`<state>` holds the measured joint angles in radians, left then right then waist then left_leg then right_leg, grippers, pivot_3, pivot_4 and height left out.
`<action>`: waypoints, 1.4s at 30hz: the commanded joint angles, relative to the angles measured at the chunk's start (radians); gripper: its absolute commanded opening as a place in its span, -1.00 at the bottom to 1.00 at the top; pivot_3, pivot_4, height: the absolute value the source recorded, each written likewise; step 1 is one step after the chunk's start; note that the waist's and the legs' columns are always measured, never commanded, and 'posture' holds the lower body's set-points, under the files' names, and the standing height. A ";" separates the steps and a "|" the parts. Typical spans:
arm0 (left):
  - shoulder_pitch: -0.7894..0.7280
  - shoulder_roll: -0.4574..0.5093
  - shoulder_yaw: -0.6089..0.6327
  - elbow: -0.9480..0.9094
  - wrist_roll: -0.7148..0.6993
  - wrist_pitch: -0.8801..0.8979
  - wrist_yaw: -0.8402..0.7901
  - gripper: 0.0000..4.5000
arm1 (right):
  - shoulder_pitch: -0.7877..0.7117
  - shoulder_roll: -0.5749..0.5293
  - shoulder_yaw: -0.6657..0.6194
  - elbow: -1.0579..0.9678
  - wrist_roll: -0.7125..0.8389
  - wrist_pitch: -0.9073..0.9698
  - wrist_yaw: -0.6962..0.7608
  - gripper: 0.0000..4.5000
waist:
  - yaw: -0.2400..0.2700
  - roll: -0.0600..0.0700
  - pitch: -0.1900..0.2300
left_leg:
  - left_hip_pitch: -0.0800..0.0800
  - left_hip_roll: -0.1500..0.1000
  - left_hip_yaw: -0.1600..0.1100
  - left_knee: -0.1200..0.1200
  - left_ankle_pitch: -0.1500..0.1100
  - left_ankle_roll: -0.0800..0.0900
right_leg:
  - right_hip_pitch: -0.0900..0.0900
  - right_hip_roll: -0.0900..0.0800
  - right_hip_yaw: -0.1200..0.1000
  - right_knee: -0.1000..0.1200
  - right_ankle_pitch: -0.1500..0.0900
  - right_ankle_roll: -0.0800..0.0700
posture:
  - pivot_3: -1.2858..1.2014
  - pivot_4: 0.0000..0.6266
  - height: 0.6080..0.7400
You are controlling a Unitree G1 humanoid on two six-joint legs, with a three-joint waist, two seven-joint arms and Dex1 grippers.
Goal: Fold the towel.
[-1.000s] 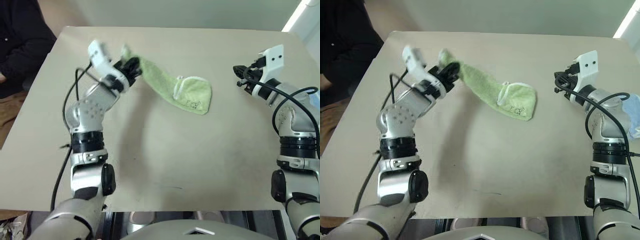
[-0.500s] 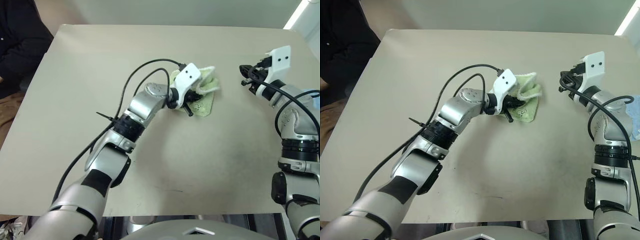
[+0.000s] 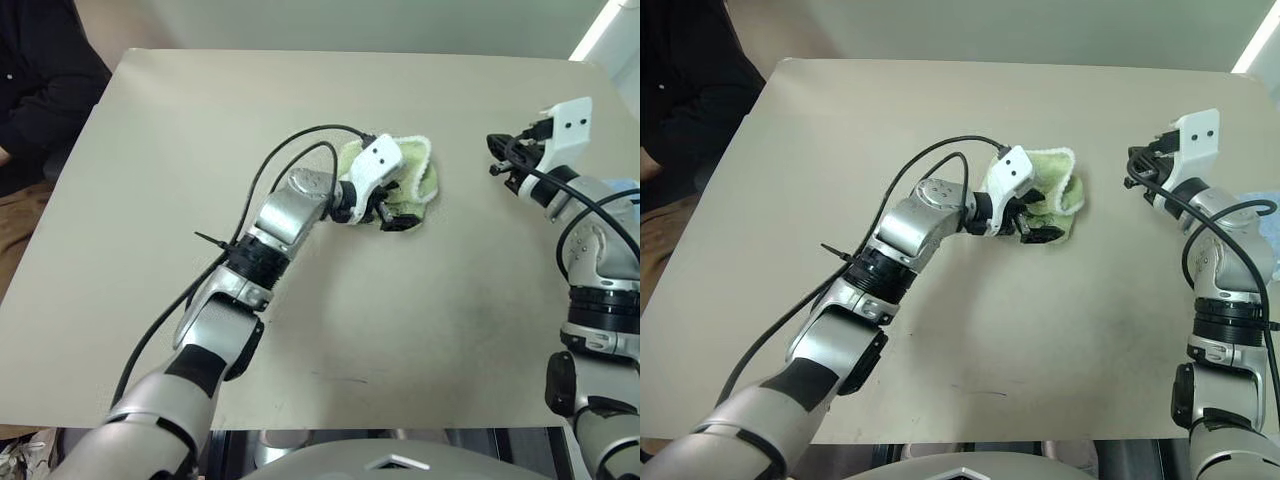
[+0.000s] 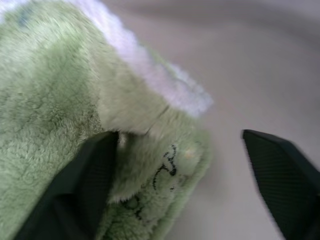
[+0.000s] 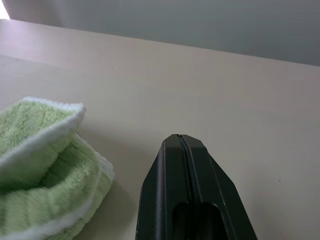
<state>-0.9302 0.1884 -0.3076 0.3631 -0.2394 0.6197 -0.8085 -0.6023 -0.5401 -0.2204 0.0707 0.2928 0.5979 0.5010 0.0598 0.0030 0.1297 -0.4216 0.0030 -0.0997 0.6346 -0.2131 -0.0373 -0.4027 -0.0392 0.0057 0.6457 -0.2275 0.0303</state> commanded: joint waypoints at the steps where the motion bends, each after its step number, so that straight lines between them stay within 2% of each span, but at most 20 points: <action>1: 0.006 0.003 0.114 -0.125 -0.097 0.062 -0.015 0.99 | -0.026 -0.001 0.001 -0.027 0.018 -0.003 0.006 -1.00 | 0.000 0.000 0.000 | 0.000 0.000 0.000 0.000 0.000 0.000 | 0.000 0.000 0.000 0.000 0.000 0.000 | 0.03 -0.52 1.00; 4: 0.008 0.000 0.230 -0.145 -0.158 0.064 0.034 0.99 | -0.030 0.008 0.014 -0.039 0.031 0.010 0.022 -1.00 | 0.000 0.000 0.000 | 0.000 0.000 0.000 0.001 0.000 0.000 | 0.000 0.000 0.000 0.001 0.000 0.000 | 0.03 -0.52 1.00; 7: -0.033 0.025 0.304 -0.054 -0.117 -0.007 0.126 0.72 | -0.047 0.032 0.047 -0.073 0.059 0.040 0.049 -1.00 | -0.002 0.000 0.000 | 0.000 0.000 0.000 0.004 0.000 0.000 | 0.000 0.000 0.000 0.002 0.000 0.000 | 0.03 -0.52 1.00; 12: -0.088 0.053 0.261 0.119 -0.004 -0.158 0.142 -0.06 | -0.114 0.089 0.107 -0.068 0.073 0.057 0.065 -1.00 | -0.009 0.000 0.000 | 0.001 0.000 0.000 0.007 0.001 0.002 | 0.000 0.000 0.000 0.004 0.001 0.001 | 0.03 -0.52 1.00; 17: -0.129 0.013 0.237 0.285 0.042 -0.248 0.125 -0.89 | -0.159 0.142 0.157 -0.001 0.058 0.029 0.074 -1.00 | -0.005 0.000 0.000 | -0.002 0.000 -0.002 0.010 -0.001 0.005 | 0.000 0.000 0.000 0.003 0.001 0.001 | 0.03 -0.52 1.00; 18: -0.135 0.005 0.237 0.313 0.049 -0.260 0.125 -0.99 | -0.162 0.148 0.164 0.011 0.055 0.023 0.076 -1.00 | -0.004 0.000 0.000 | -0.002 0.000 -0.002 0.011 -0.002 0.006 | 0.000 0.000 0.000 0.002 0.001 0.001 | 0.03 -0.52 1.00; 27: -0.143 -0.089 0.222 0.556 0.096 -0.335 0.102 -0.99 | -0.088 0.206 0.264 0.275 -0.044 -0.098 0.097 -1.00 | -0.004 0.000 0.000 | -0.006 0.000 -0.002 0.012 -0.003 0.005 | -0.002 -0.001 0.000 0.001 0.001 0.002 | 0.03 -0.52 1.00; 34: -0.107 -0.093 0.180 0.663 0.181 -0.374 0.117 -0.99 | -0.089 0.217 0.276 0.443 -0.104 -0.142 0.079 -1.00 | -0.005 0.001 -0.001 | -0.003 0.000 -0.001 0.012 -0.003 0.005 | -0.001 -0.001 0.001 0.003 0.001 0.002 | 0.03 -0.52 1.00; 39: -0.077 -0.090 0.222 0.632 0.156 -0.396 0.115 -0.99 | -0.073 0.201 0.251 0.384 -0.088 -0.151 0.092 -1.00 | -0.005 0.001 -0.002 | 0.005 0.000 -0.001 0.013 -0.005 0.008 | 0.007 -0.001 0.001 0.003 0.002 0.002 | 0.03 -0.52 1.00; 42: -0.080 -0.094 0.349 0.512 0.018 -0.357 0.101 -0.99 | -0.063 0.180 0.211 0.234 -0.038 -0.149 0.120 -1.00 | -0.005 0.001 -0.001 | 0.004 -0.001 0.000 0.013 -0.005 0.008 | 0.007 -0.001 0.001 0.003 0.002 0.002 | 0.03 -0.52 1.00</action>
<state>-0.9997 0.0903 -0.0295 0.9544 -0.1486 0.2405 -0.6989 -0.6663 -0.3346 0.0344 0.3978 0.2254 0.4469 0.6030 0.0547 0.0039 0.1283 -0.4197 0.0022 -0.0999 0.6475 -0.2183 -0.0293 -0.3976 -0.0404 0.0061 0.6493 -0.2256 0.0323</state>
